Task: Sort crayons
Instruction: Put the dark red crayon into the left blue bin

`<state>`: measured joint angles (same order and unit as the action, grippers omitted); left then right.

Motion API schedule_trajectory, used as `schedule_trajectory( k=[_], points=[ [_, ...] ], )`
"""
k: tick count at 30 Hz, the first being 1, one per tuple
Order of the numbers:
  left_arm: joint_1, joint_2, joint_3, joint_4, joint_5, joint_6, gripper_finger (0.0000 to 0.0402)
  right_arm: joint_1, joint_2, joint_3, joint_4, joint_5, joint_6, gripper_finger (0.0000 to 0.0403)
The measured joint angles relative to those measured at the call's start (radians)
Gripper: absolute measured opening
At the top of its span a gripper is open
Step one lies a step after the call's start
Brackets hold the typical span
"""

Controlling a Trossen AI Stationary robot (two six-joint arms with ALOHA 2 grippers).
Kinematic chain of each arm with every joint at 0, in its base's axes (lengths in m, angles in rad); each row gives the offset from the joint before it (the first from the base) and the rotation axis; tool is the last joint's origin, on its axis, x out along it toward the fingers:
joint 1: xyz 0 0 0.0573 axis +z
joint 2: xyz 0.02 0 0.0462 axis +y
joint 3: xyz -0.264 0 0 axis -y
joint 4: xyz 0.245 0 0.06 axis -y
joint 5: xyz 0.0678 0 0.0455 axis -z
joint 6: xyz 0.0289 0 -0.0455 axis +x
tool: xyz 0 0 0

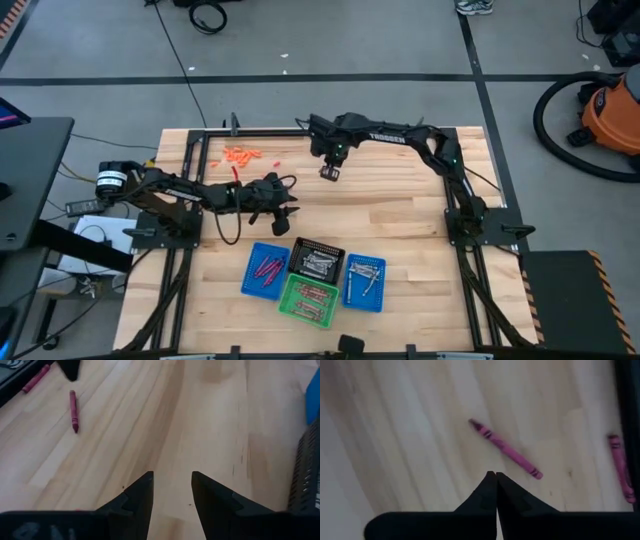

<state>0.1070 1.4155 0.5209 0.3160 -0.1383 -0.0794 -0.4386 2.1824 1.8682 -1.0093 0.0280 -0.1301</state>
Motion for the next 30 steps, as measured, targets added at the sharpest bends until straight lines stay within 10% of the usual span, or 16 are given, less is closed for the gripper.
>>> schedule_trajectory(
  k=[19,30],
  points=[
    [-0.032,-0.024,0.0,0.039,0.001,-0.003,0.0144,-0.044,0.009,-0.133,0.257,-0.022,-0.214,0.0172],
    [-0.034,-0.024,0.0,0.048,0.002,-0.004,0.0144,-0.069,0.062,-0.133,0.26,-0.04,-0.222,0.0173]
  ],
)
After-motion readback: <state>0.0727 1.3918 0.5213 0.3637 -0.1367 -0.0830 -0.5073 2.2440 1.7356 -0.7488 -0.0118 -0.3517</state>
